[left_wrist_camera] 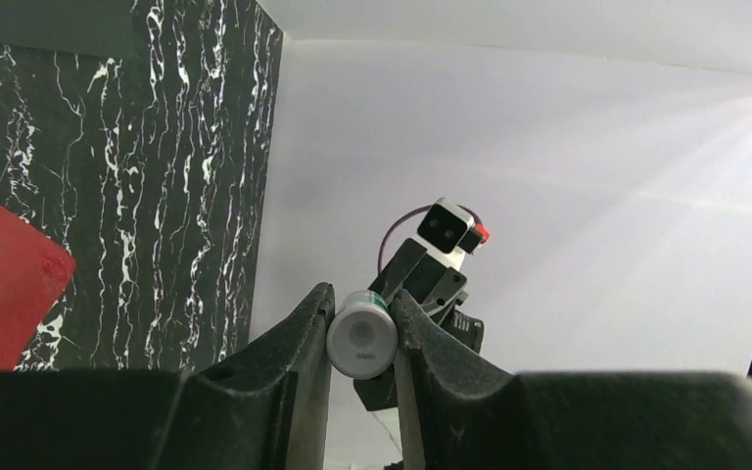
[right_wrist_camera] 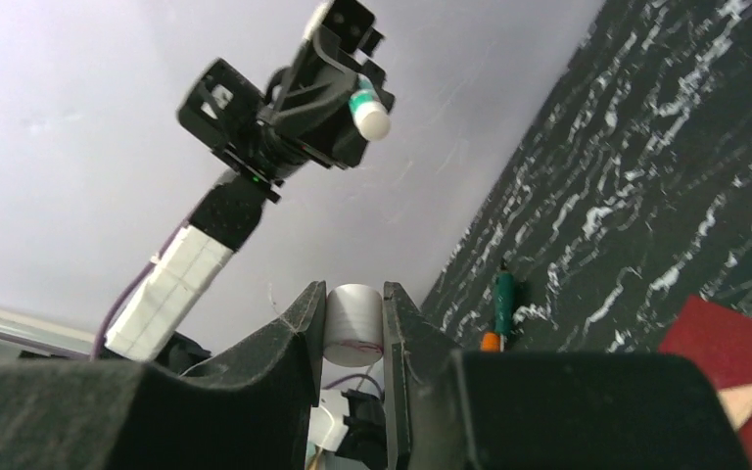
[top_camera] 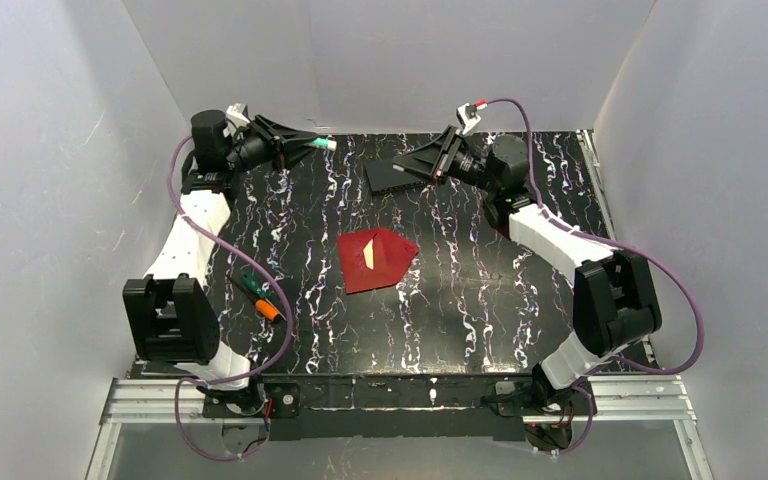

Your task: Place the letter into the envelope and seal it

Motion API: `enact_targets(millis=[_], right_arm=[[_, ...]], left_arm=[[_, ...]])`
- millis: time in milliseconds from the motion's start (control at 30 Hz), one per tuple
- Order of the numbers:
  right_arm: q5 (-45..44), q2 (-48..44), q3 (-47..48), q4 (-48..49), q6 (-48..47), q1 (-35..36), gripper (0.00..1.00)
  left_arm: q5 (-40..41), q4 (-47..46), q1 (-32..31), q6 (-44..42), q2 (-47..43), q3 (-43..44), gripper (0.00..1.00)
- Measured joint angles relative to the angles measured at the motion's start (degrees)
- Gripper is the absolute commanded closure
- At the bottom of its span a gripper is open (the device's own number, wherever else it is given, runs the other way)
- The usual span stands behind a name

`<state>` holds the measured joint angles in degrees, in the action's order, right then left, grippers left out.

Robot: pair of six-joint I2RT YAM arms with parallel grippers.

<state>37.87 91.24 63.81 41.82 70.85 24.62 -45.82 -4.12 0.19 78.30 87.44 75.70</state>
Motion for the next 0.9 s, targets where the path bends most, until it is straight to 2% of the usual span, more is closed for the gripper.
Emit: enact_targets(millis=[67, 133, 200, 333, 433, 567, 767, 833, 900], right_arm=[[0.7, 0.0, 0.6, -3.7, -3.9, -0.3, 0.99], [-1.3, 0.0, 3.0, -14.0, -11.5, -0.1, 0.99], [-6.7, 0.2, 6.9, -28.0, -21.0, 0.2, 0.99], [-20.1, 2.0, 10.9, -47.5, -34.1, 0.0, 0.99], [-28.7, 6.5, 12.8, -60.3, -40.7, -0.2, 0.96], [-35.4, 13.8, 13.2, -71.3, -45.9, -0.4, 0.92], [-41.4, 17.7, 13.9, -79.4, -50.4, -0.4, 0.83], [-42.5, 19.0, 14.6, -79.8, -51.3, -0.4, 0.76], [-43.4, 20.3, 14.9, -79.8, -51.7, -0.4, 0.65]], left_arm=[[0.2, -0.1, -0.5, -0.7, 0.3, 0.1, 1.0], [0.7, 0.7, -1.7, -3.0, 0.4, 0.3, 1.0], [1.1, 1.8, -2.6, -6.0, 0.4, 0.8, 1.0], [1.0, 2.0, -3.1, -11.0, 0.3, 0.9, 1.0], [0.9, 2.4, -3.2, -15.4, 0.2, 0.8, 1.0], [0.7, 4.1, -4.0, -21.1, -0.1, 0.7, 1.0], [0.1, 7.3, -6.3, -26.9, -0.1, 0.3, 1.0], [-0.1, 7.6, -6.6, -27.7, -0.1, -0.1, 1.0], [-0.1, 8.0, -6.7, -28.3, -0.1, -0.4, 1.0]])
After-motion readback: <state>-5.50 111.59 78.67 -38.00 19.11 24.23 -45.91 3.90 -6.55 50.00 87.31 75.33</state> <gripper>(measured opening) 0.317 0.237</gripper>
